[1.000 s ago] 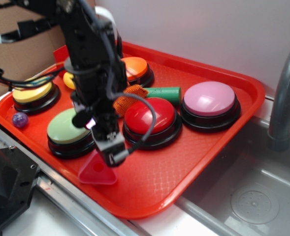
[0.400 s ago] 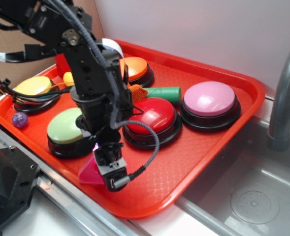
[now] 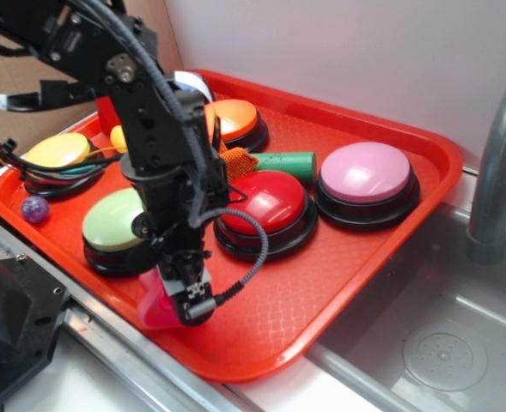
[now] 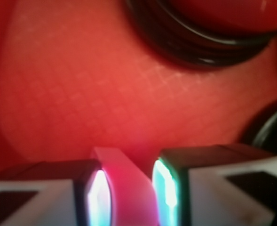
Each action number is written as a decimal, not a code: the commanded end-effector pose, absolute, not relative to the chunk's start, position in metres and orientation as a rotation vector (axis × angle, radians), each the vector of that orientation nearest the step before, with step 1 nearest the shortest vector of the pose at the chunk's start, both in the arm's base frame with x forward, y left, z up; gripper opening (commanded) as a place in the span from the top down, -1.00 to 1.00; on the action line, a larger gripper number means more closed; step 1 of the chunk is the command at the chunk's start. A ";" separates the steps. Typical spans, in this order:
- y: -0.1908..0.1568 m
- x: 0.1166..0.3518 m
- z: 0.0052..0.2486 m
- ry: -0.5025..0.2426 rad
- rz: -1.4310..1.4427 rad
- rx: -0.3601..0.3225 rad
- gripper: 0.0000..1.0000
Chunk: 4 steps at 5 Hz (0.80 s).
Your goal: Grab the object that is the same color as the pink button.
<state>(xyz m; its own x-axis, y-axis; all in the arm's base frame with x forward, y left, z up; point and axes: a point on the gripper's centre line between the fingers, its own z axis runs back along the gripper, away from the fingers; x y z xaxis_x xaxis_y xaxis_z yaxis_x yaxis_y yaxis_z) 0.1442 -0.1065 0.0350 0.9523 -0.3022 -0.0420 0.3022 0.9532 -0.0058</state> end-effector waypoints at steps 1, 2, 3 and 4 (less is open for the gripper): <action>-0.102 0.157 0.079 -0.011 -0.168 -0.058 1.00; -0.091 0.171 0.110 -0.055 -0.069 -0.045 1.00; -0.077 0.187 0.148 -0.093 -0.016 -0.042 1.00; -0.061 0.191 0.176 -0.168 0.047 -0.007 1.00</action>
